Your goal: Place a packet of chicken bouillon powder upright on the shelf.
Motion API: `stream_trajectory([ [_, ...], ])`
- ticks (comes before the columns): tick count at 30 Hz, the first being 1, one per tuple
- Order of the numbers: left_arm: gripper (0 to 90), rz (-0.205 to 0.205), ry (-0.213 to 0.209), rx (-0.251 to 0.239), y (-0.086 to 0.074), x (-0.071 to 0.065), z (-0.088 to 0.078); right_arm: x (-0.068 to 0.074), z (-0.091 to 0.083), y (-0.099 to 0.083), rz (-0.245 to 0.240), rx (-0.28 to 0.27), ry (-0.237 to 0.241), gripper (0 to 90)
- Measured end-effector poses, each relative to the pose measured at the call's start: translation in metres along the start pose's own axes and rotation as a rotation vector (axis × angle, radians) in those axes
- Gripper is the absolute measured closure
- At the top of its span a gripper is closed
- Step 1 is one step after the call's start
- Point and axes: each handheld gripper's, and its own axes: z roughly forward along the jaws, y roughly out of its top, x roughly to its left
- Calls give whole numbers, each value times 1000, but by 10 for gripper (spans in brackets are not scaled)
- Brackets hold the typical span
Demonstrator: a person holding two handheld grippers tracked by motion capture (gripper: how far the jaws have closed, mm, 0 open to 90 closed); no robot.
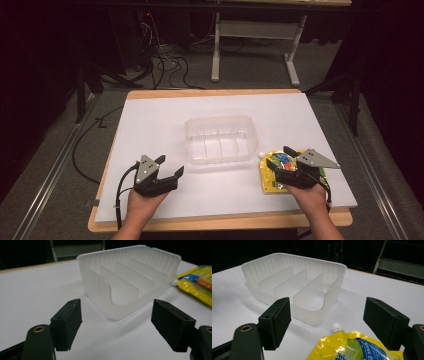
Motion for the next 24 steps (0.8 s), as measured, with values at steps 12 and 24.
stream_trajectory([
  [12,257,3,-13,18,-2,0,2,-3,-2,-6,16,18,9,244],
  [24,259,1,-26,17,-3,1,4,-5,-1,-14,33,52,15,261],
])
